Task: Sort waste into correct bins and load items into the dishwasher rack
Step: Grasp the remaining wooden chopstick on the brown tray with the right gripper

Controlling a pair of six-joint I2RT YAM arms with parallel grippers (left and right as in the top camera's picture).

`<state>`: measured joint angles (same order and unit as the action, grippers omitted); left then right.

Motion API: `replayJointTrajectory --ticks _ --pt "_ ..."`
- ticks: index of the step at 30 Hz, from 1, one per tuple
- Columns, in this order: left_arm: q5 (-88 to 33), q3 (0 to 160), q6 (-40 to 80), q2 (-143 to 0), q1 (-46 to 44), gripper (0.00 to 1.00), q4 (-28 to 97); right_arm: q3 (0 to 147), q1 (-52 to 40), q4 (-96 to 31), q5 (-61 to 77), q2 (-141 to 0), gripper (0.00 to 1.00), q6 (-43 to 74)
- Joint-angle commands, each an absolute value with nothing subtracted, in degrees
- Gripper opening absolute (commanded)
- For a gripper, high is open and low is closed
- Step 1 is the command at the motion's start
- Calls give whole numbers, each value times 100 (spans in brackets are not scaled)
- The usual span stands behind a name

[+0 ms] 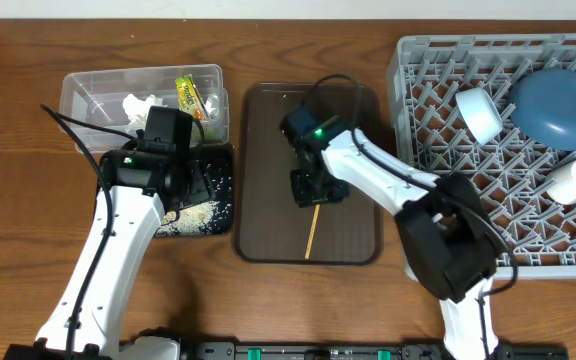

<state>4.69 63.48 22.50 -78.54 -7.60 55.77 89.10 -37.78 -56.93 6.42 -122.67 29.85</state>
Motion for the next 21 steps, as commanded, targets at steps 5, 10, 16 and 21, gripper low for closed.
replayJointTrajectory --ticks 5,10,16,21 --pt "499 6359 2285 -7824 -731 77 5607 8917 -3826 -5784 187 -12457 28 3387" --pt "497 6359 2285 -7824 -731 77 5610 8917 -3817 -5780 104 -12457 9 3389" --pt "497 6359 2285 -7824 -731 77 5610 8936 -3568 -5743 89 -12392 1 3201" --pt "497 6359 2285 -7824 -731 77 5610 9080 -3140 -5902 89 -11896 1 2545"
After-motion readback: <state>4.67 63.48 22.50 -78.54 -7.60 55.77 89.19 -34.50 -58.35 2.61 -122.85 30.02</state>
